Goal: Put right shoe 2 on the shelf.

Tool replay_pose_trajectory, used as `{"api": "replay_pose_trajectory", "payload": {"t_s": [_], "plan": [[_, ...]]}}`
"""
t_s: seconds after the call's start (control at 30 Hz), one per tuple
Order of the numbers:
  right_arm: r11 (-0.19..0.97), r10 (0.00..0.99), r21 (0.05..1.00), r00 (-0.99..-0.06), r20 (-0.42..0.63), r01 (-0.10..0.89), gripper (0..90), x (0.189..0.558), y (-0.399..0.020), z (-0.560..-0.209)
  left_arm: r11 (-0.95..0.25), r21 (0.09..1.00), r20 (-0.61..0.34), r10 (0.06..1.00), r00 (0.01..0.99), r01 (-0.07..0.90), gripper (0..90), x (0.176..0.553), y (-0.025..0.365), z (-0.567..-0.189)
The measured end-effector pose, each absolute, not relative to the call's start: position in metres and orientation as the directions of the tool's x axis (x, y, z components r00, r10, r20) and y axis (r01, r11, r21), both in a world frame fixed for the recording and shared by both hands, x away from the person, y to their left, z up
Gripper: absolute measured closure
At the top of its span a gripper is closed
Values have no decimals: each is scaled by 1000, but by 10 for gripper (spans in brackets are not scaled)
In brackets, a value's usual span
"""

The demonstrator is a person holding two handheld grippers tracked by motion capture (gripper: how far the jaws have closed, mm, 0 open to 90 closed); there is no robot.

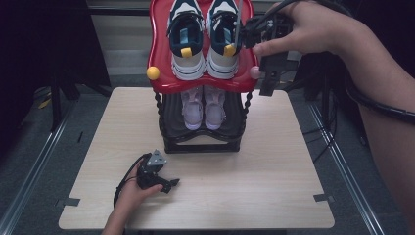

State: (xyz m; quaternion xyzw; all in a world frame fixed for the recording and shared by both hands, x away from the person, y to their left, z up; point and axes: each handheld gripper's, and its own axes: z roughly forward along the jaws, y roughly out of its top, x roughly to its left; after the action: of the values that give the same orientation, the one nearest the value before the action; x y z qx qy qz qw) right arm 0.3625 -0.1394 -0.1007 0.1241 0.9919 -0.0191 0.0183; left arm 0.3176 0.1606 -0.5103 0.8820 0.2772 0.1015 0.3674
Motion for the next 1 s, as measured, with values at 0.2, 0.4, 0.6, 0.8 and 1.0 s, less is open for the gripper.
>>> {"api": "replay_pose_trajectory", "payload": {"t_s": [0.2,0.4,0.6,0.8,1.0], "plan": [[968,248,-41,-968,-33,249,214,355,-146,-111,-577,704,-24,564,826,414,29,318,161,-510],[967,254,-30,-967,-28,255,214,348,-156,-121,-577,704,-24,564,826,414,29,318,161,-510],[965,262,-10,-965,-31,263,214,344,-167,-130,-577,704,-24,564,826,414,29,318,161,-510],[964,266,-10,-964,-15,266,214,343,-175,-148,-577,704,-24,564,826,414,29,318,161,-510],[960,278,-6,-960,1,278,214,340,-185,-164,-576,705,-24,564,826,414,29,318,161,-510]]}}
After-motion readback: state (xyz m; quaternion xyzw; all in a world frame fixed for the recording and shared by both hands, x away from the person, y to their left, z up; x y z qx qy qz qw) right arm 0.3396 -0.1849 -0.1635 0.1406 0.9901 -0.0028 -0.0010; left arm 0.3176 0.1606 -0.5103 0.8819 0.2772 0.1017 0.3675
